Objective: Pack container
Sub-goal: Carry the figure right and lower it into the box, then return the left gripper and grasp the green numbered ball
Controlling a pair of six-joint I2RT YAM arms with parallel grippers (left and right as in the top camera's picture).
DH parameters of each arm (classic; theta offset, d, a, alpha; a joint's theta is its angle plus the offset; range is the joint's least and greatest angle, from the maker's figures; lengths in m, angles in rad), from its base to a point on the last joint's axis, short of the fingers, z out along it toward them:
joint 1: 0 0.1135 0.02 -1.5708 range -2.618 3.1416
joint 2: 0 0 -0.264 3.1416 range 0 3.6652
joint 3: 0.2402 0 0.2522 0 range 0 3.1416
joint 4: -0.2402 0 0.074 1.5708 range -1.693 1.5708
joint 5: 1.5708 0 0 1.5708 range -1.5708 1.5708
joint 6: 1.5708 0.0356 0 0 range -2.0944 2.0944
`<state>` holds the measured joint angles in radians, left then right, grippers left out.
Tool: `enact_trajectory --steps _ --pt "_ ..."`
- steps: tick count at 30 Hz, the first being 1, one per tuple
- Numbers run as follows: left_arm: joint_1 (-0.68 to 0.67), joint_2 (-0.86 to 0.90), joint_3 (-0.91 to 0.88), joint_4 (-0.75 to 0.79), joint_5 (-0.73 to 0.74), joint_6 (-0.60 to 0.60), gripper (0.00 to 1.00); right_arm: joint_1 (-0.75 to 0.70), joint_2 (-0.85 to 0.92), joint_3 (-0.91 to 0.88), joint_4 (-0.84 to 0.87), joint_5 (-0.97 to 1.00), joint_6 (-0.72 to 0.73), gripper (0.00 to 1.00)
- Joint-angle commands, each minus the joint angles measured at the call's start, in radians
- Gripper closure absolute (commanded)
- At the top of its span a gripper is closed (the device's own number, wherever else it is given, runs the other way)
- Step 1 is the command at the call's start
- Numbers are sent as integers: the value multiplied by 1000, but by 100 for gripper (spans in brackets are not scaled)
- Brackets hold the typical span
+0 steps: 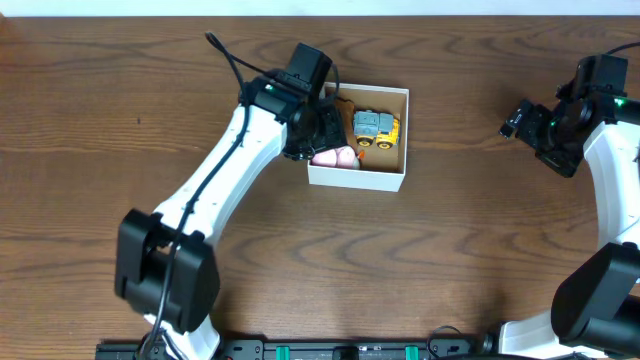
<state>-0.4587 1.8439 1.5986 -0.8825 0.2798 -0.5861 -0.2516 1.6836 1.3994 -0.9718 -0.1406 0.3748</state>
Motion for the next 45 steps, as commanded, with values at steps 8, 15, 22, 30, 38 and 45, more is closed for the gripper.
enact_trajectory --steps 8,15,22,30,38,45 --pt "227 -142 4 -215 -333 233 35 -3 -21 11 -2 10 10 1" --pt "372 -36 -11 -249 -332 396 31 -3 -21 10 0 10 11 1" --pt "393 97 -11 -232 -333 428 30 -3 -21 11 -6 10 10 1" --pt "404 219 -11 -208 -333 460 30 -3 -21 11 -6 10 10 1" --pt "423 282 -11 -189 -333 463 31 -3 -21 11 -5 10 10 1" --pt "423 282 -11 -206 -317 463 49 -3 -21 11 -6 10 10 1"
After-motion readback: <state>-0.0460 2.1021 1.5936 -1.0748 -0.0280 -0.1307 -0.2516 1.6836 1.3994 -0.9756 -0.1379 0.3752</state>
